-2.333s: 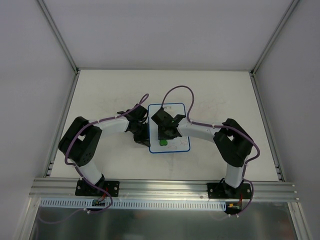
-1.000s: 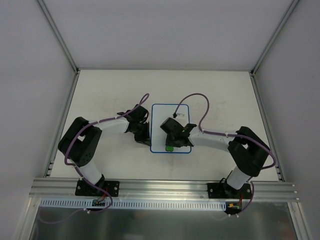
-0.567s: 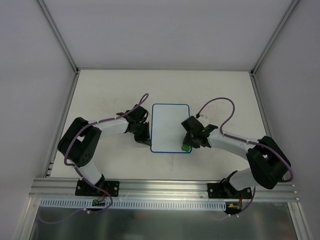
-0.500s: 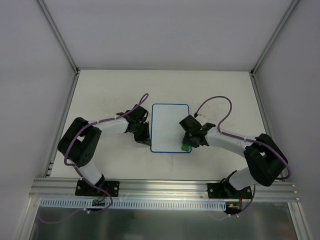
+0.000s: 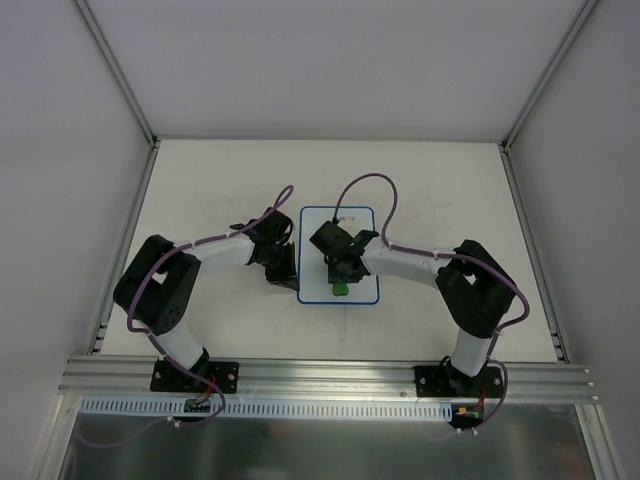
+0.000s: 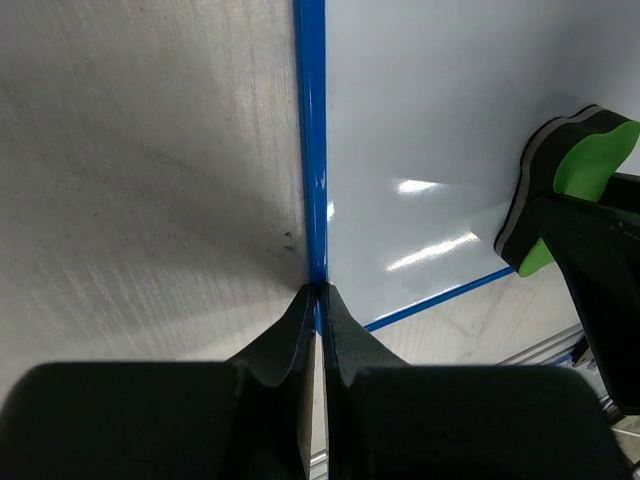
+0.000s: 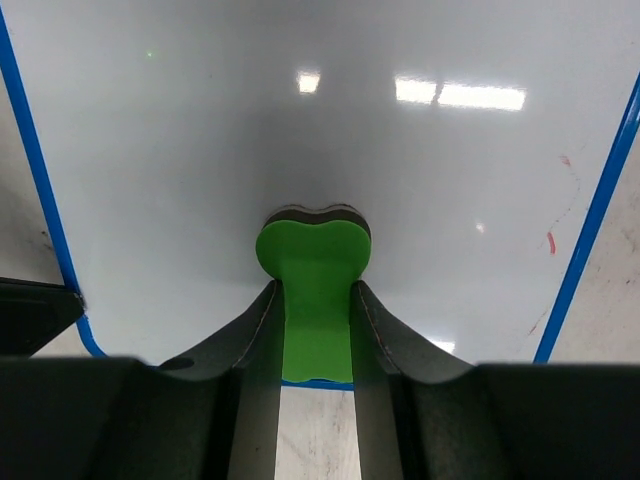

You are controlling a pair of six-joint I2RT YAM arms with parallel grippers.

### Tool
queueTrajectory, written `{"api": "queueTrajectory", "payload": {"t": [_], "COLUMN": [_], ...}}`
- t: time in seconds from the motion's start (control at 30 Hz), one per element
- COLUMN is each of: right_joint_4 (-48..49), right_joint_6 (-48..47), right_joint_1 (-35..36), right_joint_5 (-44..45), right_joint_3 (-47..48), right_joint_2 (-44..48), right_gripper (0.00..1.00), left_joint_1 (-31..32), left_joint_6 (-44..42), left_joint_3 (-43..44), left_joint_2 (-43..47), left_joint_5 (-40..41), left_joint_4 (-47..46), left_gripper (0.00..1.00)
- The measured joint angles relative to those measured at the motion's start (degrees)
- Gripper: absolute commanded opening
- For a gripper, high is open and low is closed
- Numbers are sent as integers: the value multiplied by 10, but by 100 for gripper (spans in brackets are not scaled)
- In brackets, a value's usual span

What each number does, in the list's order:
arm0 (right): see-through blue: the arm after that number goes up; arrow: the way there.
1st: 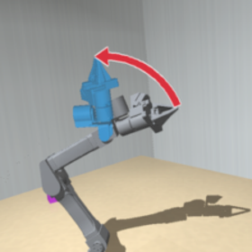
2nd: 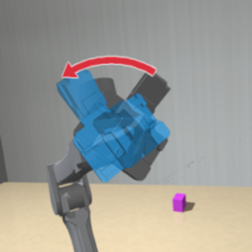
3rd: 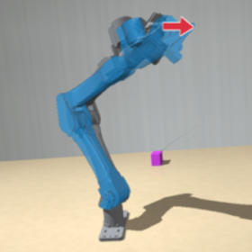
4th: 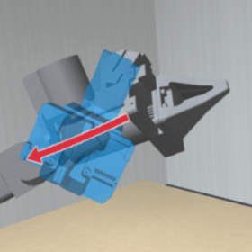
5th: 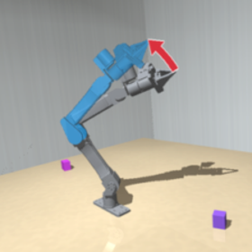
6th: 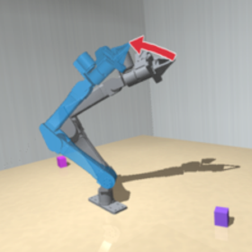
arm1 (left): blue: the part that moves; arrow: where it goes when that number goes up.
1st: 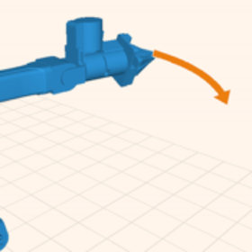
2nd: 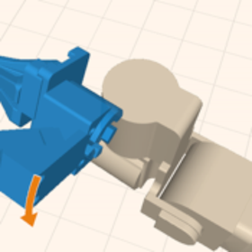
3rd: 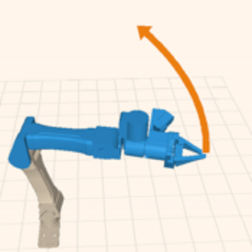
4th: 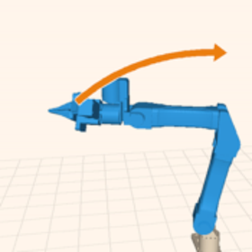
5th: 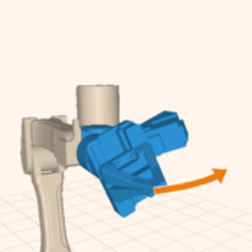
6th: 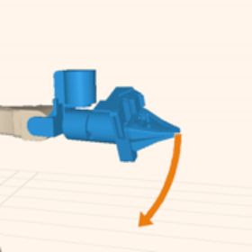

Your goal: Erase the whiteboard

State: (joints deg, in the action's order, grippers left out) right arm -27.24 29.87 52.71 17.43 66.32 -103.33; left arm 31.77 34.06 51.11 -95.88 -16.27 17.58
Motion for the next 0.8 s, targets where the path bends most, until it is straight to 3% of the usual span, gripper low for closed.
{"api": "queueTrajectory", "payload": {"t": [0.13,0.43,0.63,0.8], "right_joint_4": [16,50,40,8], "right_joint_6": [-7,-7,-17,-44], "right_joint_1": [-27,-183,-187,-142], "right_joint_5": [-24,-58,-60,-39], "right_joint_3": [-16,-109,-99,-45], "right_joint_2": [10,88,82,40], "right_gripper": [0,0,0,0], "left_joint_1": [0,0,0,0], "left_joint_6": [0,0,0,0], "left_joint_3": [-1,-2,-3,-3], "left_joint_2": [0,0,0,0], "left_joint_5": [1,1,0,0], "left_joint_4": [-3,-12,-13,-10], "left_gripper": [0,0,0,0]}}
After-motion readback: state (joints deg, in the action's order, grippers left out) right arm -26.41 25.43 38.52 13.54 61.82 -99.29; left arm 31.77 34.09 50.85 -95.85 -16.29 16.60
